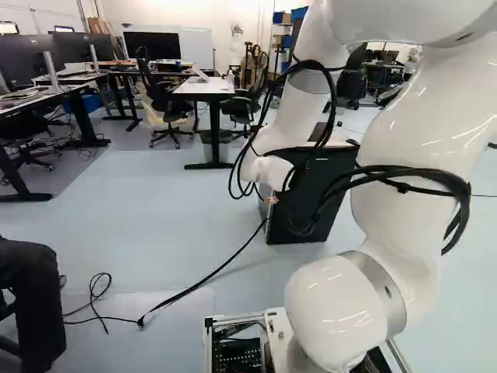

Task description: Open the fridge door

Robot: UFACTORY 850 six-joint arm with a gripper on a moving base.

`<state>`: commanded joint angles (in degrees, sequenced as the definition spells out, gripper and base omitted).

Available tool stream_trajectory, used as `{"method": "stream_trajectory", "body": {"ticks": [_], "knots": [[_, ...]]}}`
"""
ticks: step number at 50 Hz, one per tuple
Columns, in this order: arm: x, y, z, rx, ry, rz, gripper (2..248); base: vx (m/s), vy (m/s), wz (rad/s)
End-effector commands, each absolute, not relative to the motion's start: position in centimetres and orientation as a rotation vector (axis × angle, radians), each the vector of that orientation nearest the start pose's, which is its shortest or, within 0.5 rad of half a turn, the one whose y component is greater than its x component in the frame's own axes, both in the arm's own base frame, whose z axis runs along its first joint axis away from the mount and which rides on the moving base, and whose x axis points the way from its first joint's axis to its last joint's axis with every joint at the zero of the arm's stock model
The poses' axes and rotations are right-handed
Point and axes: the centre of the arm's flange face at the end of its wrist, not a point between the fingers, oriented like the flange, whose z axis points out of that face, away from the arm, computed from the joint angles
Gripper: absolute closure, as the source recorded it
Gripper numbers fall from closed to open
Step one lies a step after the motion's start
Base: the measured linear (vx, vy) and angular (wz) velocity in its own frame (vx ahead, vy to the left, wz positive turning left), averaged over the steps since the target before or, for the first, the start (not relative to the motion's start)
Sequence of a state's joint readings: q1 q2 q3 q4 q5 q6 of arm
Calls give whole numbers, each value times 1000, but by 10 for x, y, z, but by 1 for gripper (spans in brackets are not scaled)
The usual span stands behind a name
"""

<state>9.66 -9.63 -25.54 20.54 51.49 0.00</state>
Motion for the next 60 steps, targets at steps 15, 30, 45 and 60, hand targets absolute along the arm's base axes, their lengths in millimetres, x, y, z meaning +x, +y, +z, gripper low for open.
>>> {"method": "stream_trajectory", "body": {"ticks": [15,30,45,60], "knots": [[425,45,331,-2615,455,-1788,3,0,0,0],[446,42,319,-2598,613,-1871,3,0,0,0],[457,34,306,-2584,774,-1956,3,0,0,0],[457,25,294,-2576,931,-2040,3,0,0,0]]}}
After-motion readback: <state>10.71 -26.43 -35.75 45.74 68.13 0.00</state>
